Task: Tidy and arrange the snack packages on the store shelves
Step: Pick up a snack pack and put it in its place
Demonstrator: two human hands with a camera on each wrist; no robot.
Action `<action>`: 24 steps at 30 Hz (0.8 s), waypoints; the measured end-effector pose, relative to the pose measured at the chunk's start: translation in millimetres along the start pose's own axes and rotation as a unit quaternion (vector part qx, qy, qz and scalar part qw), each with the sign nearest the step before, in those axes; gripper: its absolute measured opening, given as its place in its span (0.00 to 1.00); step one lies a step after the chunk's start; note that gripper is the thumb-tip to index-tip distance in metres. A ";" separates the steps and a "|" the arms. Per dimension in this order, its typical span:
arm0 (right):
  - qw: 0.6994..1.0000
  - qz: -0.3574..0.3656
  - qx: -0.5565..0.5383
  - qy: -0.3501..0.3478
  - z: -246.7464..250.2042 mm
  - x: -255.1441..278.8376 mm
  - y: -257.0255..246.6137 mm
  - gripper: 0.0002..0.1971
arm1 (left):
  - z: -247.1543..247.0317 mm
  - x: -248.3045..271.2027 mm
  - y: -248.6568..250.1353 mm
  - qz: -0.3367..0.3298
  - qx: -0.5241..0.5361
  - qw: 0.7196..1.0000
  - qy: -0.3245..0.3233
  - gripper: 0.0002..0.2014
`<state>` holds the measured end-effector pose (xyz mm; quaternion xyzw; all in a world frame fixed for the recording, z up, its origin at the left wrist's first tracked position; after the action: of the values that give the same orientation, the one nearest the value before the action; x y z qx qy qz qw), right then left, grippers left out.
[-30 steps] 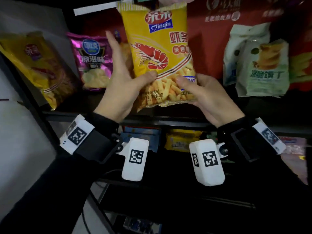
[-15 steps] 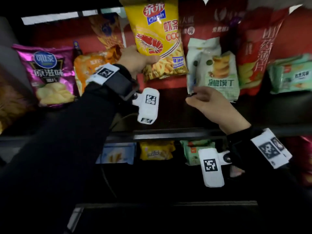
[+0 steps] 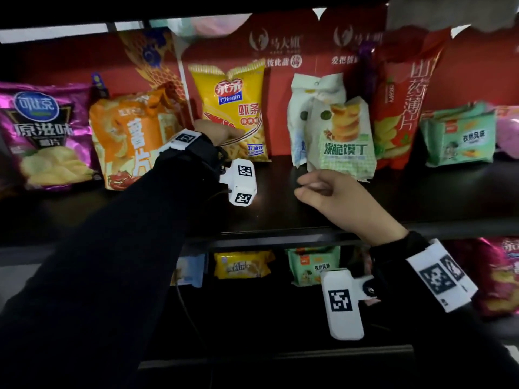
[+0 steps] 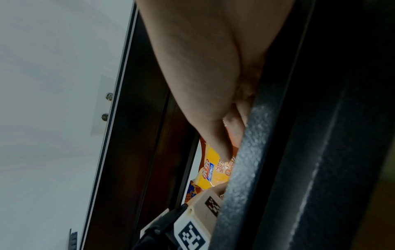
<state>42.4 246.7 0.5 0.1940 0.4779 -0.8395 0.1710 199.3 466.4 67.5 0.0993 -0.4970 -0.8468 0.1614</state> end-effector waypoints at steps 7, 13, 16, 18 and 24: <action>0.988 0.045 0.139 -0.044 -7.5 3.7 -2.4 0.17 | -11.9 -3.7 -3.8 -0.026 -0.044 0.999 -0.018 0.53; 0.984 0.050 0.161 -0.058 -7.8 5.4 -1.8 0.17 | -12.4 -1.6 -2.8 -0.085 -0.095 0.990 -0.062 0.34; 0.984 0.054 0.163 -0.053 -8.9 5.1 -1.5 0.17 | -9.2 -0.4 -3.4 -0.079 -0.111 0.989 -0.055 0.34; 0.984 0.051 0.163 -0.049 -9.5 5.2 -0.5 0.17 | -7.3 -0.3 -1.4 -0.061 -0.125 0.988 -0.066 0.36; 0.984 0.038 0.170 -0.043 -9.6 6.3 -0.9 0.18 | -2.8 2.9 4.4 -0.029 -0.088 0.995 -0.043 0.49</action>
<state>38.1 254.9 -6.4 0.2017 0.3124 -0.9091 0.1876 198.3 461.0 69.9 0.0627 -0.4237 -0.8952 0.1230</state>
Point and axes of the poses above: each hand's wrist, its own x-axis away from the middle knuckle, its own z-axis out of the back of the hand, y = z × x, the point moved 3 cm from there along -x, towards the middle knuckle, and after that the axes turned 11 degrees about z, right-handed, at the moved point
